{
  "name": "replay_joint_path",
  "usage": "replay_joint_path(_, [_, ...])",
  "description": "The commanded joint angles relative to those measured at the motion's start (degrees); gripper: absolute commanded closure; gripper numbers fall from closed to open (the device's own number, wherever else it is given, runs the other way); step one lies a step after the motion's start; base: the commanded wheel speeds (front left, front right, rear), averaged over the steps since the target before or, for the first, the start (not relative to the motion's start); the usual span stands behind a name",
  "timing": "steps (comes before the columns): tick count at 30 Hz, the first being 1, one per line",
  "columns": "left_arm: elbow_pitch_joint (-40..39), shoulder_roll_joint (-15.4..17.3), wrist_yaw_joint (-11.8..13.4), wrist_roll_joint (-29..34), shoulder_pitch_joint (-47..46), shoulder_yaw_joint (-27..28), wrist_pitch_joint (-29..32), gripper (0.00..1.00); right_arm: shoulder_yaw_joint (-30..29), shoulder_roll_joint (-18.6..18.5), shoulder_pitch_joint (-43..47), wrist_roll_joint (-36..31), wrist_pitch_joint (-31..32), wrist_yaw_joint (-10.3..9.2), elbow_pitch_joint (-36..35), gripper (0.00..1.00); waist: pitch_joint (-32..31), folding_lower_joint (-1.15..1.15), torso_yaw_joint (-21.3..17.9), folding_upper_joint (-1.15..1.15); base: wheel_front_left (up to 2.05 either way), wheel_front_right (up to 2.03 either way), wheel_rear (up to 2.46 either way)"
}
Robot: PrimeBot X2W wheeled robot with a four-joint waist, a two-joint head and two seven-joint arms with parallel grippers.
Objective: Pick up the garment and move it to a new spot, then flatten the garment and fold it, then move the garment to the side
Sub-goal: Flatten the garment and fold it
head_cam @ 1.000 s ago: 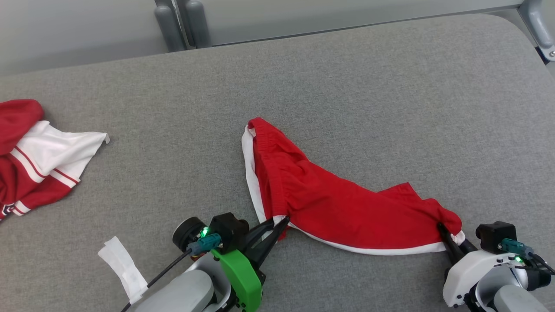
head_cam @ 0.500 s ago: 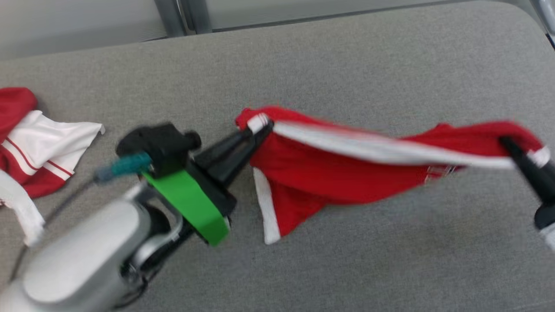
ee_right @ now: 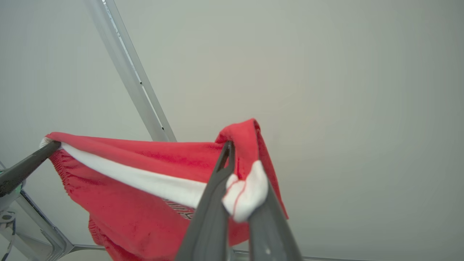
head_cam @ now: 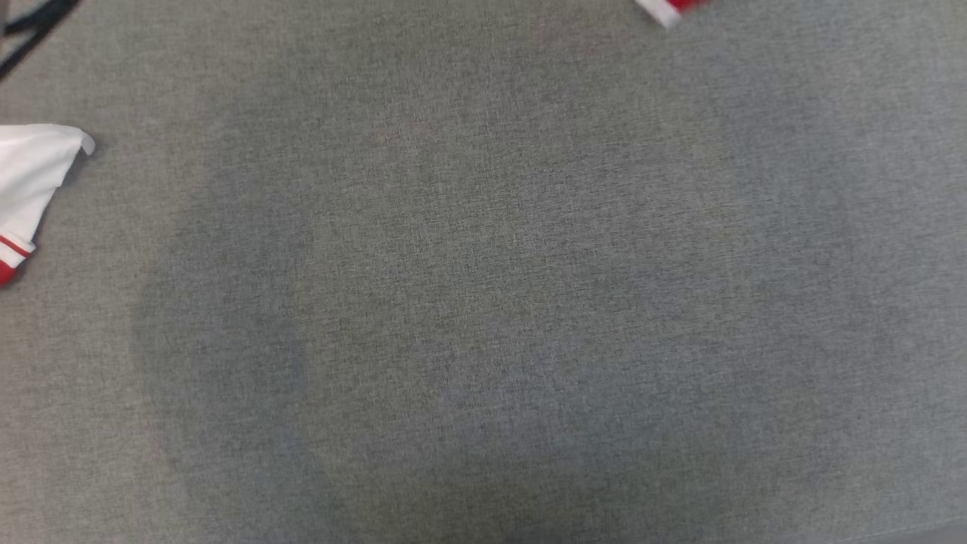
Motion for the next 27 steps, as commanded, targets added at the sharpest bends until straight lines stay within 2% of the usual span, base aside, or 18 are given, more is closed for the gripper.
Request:
replay_joint_path(1, [3.78,-0.53,-0.41,0.82,-2.58,0.87,-2.63,1.00,0.94,1.85,-3.05,-1.89,-1.05,-0.10,3.03,1.00,5.82,-0.02,0.39,0.00,0.00,0.00,0.00])
replay_joint_path(4, [9.81,-3.23,-2.92,1.55,-4.39,0.62,-7.25,1.00,3.06,4.78,-7.05,-3.48,-2.91,-0.09,7.77,1.00,6.41,-0.02,0.38,0.00,0.00,0.00,0.00])
replay_joint_path(8, [15.40,-4.77,-5.59,1.18,0.53,-1.04,-11.93,1.00,6.19,5.48,-2.22,-1.61,-6.60,-0.05,9.51,1.00,5.81,-0.02,0.86,0.00,0.00,0.00,0.00])
replay_joint_path(12, [17.60,-5.53,-7.06,-1.37,12.87,-4.18,-16.18,1.00,9.72,3.12,12.14,3.03,-11.69,-0.04,6.36,1.00,1.77,-0.02,1.44,0.00,0.00,0.00,0.00])
replay_joint_path(19, [11.78,-1.63,-7.23,-3.96,42.51,-10.78,-20.65,1.00,13.24,-2.59,43.64,9.22,-21.73,-0.07,-0.63,1.00,-9.97,-0.02,2.22,0.00,0.00,0.00,0.00])
replay_joint_path(22, [6.85,0.15,-5.38,-4.22,57.73,-11.86,-21.06,1.00,13.10,-4.26,57.44,10.69,-25.95,-0.11,-3.41,1.00,-15.56,-0.02,2.36,0.00,0.00,0.00,0.00])
replay_joint_path(25, [0.14,1.07,-1.69,-3.55,70.19,-11.87,-21.19,1.00,13.60,-5.32,69.85,11.97,-27.88,-0.12,-5.73,1.00,-20.31,-0.02,2.84,0.00,0.00,0.00,0.00])
replay_joint_path(27, [-4.88,1.46,1.73,-2.95,77.84,-10.57,-21.24,1.00,13.36,-5.83,77.69,12.32,-28.65,-0.16,-6.58,1.00,-23.11,-0.02,3.14,0.00,0.00,0.00,0.00])
